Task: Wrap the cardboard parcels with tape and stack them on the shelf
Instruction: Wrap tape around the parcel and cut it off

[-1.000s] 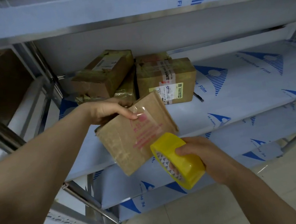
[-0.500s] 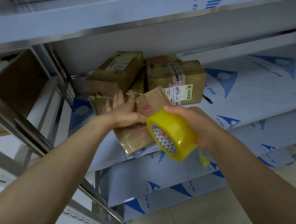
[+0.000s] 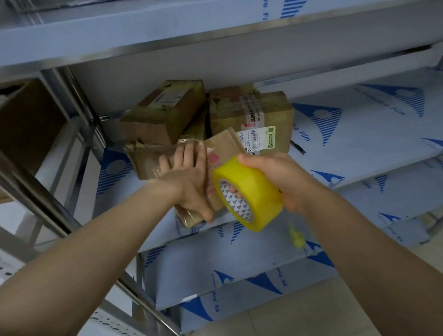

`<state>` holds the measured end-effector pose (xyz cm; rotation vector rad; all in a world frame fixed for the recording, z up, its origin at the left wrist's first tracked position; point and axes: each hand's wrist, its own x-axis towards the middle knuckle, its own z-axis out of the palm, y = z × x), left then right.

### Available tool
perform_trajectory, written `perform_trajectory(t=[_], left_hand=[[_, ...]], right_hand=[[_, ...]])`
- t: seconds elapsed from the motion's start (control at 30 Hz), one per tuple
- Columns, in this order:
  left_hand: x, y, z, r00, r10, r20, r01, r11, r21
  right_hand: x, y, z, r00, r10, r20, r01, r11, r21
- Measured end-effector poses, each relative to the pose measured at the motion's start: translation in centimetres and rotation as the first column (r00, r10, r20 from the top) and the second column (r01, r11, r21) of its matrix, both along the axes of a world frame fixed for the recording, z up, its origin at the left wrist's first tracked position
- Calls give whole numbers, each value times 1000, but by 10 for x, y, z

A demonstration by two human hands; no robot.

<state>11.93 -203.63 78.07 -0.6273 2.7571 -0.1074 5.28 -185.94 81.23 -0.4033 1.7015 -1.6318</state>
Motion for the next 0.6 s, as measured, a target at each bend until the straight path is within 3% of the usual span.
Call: perform_trajectory(t=[0.2, 0.3, 0.5, 0.6], left_hand=[[-2, -12, 1, 1000, 20, 21, -26, 943, 331], [0, -13, -17, 999, 41, -11, -34, 939, 341], [1, -24, -34, 977, 71, -200, 8, 929, 370], [0, -28, -39, 976, 68, -208, 6, 943, 332]], right_hand=[[-8, 14, 19, 996, 55, -77, -57, 998, -20], [-1, 6, 14, 990, 74, -122, -68, 996, 54], [5, -13, 14, 984, 39, -173, -46, 998, -39], [7, -12, 10, 956, -8, -295, 0, 1000, -27]])
